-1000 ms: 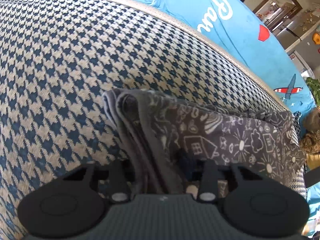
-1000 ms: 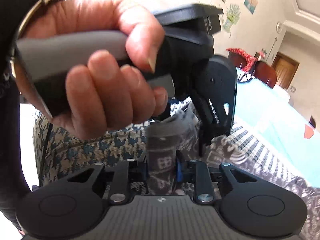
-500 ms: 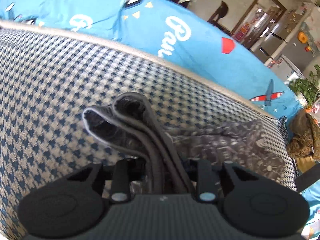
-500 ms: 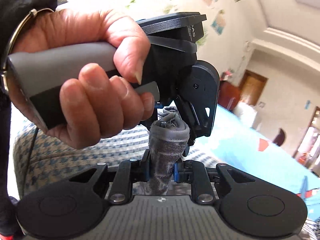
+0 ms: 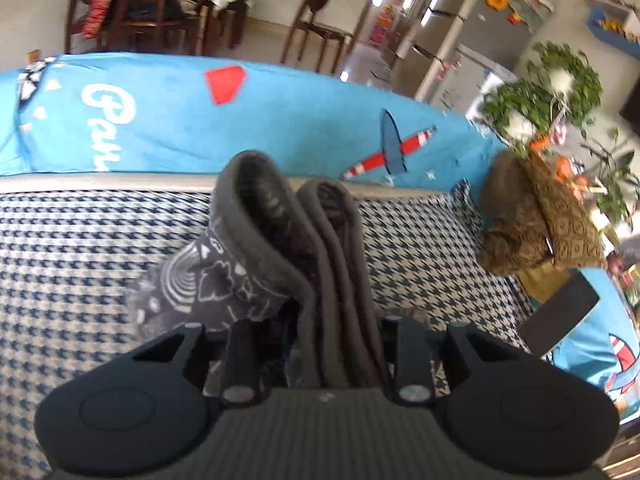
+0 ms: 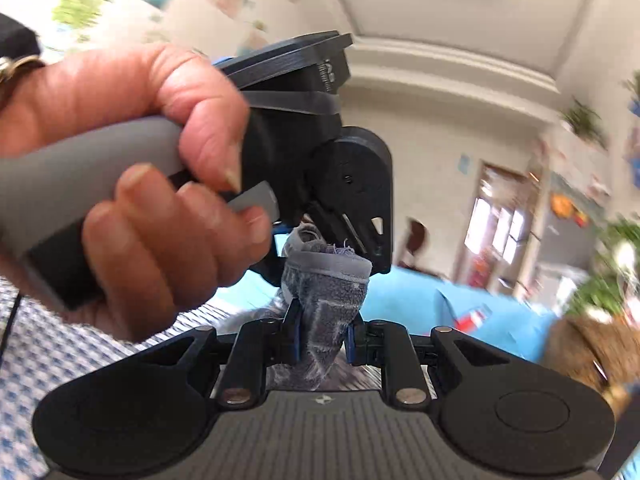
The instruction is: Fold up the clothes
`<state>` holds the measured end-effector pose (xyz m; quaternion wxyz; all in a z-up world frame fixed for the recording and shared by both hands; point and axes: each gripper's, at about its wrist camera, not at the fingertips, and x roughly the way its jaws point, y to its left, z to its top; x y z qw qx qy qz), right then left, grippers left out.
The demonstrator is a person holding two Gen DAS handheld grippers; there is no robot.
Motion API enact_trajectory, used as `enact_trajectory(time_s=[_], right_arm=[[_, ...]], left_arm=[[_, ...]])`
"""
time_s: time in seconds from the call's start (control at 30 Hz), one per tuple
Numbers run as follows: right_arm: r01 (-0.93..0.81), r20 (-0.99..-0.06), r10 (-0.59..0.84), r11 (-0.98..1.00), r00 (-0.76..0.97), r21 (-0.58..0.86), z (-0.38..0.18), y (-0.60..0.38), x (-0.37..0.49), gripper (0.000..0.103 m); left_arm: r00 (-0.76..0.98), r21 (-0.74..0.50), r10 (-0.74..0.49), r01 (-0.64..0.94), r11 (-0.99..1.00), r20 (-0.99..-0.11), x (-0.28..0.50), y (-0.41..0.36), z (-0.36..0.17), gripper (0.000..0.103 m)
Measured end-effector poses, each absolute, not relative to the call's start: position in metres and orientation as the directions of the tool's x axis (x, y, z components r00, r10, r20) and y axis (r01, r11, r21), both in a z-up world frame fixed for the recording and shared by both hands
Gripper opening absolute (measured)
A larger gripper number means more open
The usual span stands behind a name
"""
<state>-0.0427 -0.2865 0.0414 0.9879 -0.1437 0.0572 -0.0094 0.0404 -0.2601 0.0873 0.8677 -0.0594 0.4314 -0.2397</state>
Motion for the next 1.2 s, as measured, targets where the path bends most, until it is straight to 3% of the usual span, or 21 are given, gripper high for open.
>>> enact_trajectory(time_s=[0.2,0.3,0.37,0.4,0.47,0.53,0.83,0.97,1.03,1.2], right_arm=[[0.062,-0.252,-0.101,0.985,0.962,-0.158,0.02,-0.336,-0.046,0.019],[0.116,-0.338,-0.12,0.993,0.933,-0.03,0.024,-0.35,-0.081,0.022],[0.158,-0.394,-0.126,0.986,0.911,0.052,0.026,-0.36,-0.103,0.025],[0.185,-0.41,-0.133,0.978,0.902,0.091,0.023,-0.365,-0.106,0.028],[0.241,-0.443,-0.147,0.957,0.884,0.163,0.017,-0.376,-0.111,0.049],[0.287,-0.453,-0.172,0.937,0.875,0.199,0.022,-0.382,-0.104,0.056],[0.309,-0.352,-0.207,0.914,0.913,0.264,0.053,-0.422,-0.093,0.057],[0.167,-0.35,-0.055,0.94,0.935,0.298,0.064,-0.427,-0.069,0.055],[0.086,-0.356,0.027,0.951,0.934,0.298,0.07,-0.424,-0.058,0.055],[0.006,-0.391,0.075,0.98,0.917,0.2,0.075,-0.416,-0.023,0.055]], left_arm=[[0.45,-0.277,-0.433,0.372,0.886,-0.781,0.056,-0.306,0.042,0.038],[0.437,-0.29,-0.45,0.385,0.876,-0.779,0.059,-0.309,0.033,0.052],[0.454,-0.29,-0.466,0.405,0.867,-0.76,0.056,-0.309,0.041,0.071],[0.462,-0.289,-0.473,0.414,0.863,-0.75,0.054,-0.309,0.045,0.075],[0.477,-0.286,-0.487,0.433,0.855,-0.732,0.052,-0.308,0.053,0.077],[0.487,-0.283,-0.488,0.436,0.854,-0.724,0.05,-0.305,0.06,0.078],[0.513,-0.253,-0.42,0.365,0.896,-0.748,0.044,-0.255,0.059,0.08],[0.522,-0.216,-0.375,0.34,0.915,-0.766,0.035,-0.225,0.052,0.08],[0.521,-0.195,-0.357,0.34,0.92,-0.775,0.029,-0.213,0.047,0.087],[0.518,-0.15,-0.328,0.357,0.922,-0.79,0.017,-0.197,0.029,0.091]])
